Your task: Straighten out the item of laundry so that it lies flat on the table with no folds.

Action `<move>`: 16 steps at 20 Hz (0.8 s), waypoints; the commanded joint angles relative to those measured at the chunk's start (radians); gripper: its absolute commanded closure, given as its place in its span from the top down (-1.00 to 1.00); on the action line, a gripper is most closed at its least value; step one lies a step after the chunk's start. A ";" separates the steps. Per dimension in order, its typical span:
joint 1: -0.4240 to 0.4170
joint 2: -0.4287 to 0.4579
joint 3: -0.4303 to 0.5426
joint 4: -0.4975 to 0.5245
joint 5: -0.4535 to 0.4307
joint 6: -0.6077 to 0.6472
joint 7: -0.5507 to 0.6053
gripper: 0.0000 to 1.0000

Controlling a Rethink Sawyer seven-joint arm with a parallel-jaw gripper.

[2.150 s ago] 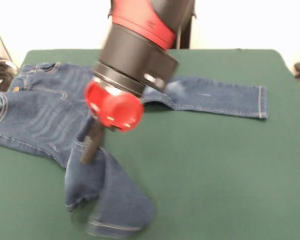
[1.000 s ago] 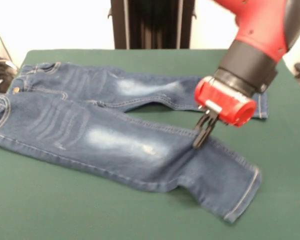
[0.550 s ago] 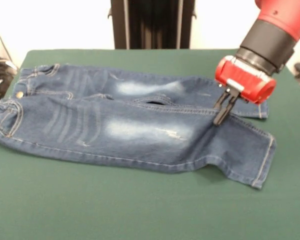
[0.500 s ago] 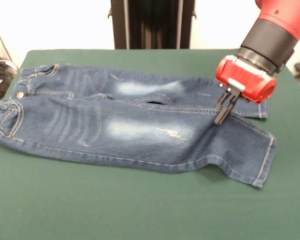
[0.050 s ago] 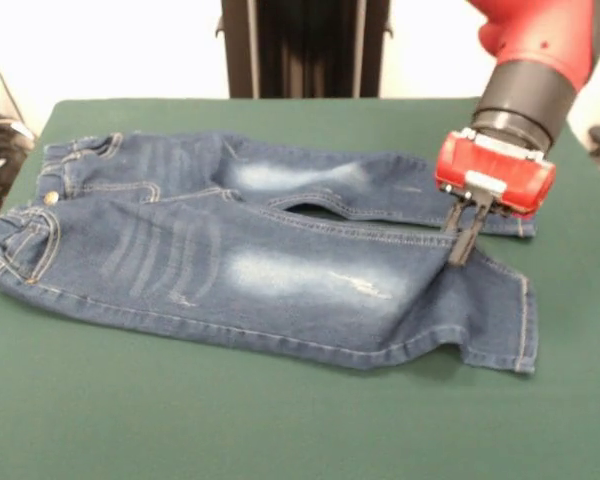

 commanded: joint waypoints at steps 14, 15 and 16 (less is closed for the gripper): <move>-0.035 -0.299 0.128 0.176 -0.183 0.519 0.008 1.00; -0.044 -0.325 0.134 0.178 -0.203 0.538 0.000 1.00; -0.054 -0.343 0.148 0.179 -0.219 0.547 0.000 1.00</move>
